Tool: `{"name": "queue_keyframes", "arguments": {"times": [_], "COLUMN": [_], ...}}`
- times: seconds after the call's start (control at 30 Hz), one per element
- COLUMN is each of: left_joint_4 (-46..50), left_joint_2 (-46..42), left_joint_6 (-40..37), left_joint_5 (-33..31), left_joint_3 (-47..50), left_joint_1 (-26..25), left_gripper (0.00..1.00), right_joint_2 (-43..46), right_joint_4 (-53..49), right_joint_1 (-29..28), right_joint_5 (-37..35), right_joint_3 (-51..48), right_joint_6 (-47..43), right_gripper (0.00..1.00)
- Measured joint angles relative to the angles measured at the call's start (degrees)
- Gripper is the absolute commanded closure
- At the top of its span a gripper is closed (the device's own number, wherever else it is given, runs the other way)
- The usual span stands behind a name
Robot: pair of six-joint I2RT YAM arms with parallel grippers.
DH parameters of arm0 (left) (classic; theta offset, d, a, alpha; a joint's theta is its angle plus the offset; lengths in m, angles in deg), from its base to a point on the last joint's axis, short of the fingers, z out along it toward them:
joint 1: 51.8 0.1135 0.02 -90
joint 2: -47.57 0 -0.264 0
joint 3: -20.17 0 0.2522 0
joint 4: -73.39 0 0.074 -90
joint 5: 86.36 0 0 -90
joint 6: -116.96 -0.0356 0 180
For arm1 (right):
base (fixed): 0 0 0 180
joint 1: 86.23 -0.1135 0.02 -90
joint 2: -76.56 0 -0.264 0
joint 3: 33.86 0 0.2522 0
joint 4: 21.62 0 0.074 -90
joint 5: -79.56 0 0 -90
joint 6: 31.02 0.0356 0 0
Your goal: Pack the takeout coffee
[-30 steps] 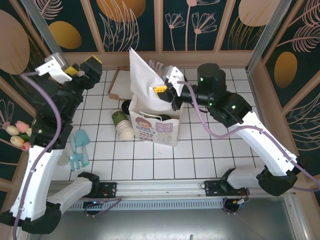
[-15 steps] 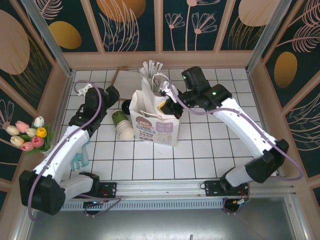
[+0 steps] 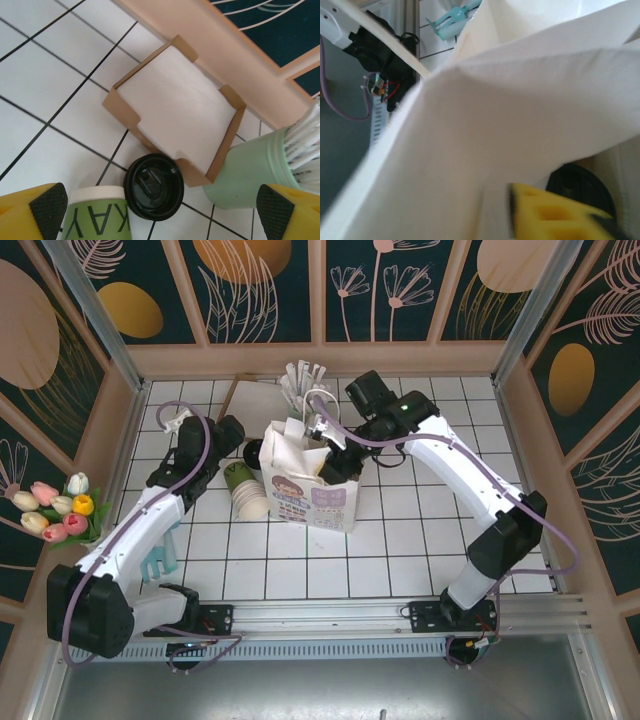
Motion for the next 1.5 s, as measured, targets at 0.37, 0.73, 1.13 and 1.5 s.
{"name": "queue_keyframes", "arguments": {"times": [0.37, 0.73, 1.13, 1.5], "left_joint_4": [0.35, -15.56, -48.83, -68.41], "left_joint_2": [-2.93, -5.22, 13.55, 16.61], "left_joint_6": [-0.87, -11.23, -38.45, -44.17], "left_joint_5": [-7.61, -33.46, -18.93, -4.46], "left_joint_3": [2.1, 20.02, 27.78, 33.38], "left_joint_1": [1.03, 2.73, 6.27, 13.42], "left_gripper": [0.01, 0.02, 0.01, 0.01], "right_joint_2": [21.88, 39.78, 21.11, 9.57], "right_joint_4": [18.8, 59.49, 89.11, 117.48], "right_joint_1": [3.21, 23.56, 44.11, 42.77], "right_joint_5": [-10.75, -49.64, -44.19, -37.9], "right_joint_3": [-10.49, -49.0, -79.19, -81.15], "right_joint_6": [6.73, 29.62, 46.62, 43.32], "right_gripper": [0.09, 0.01, 0.01, 0.01]}}
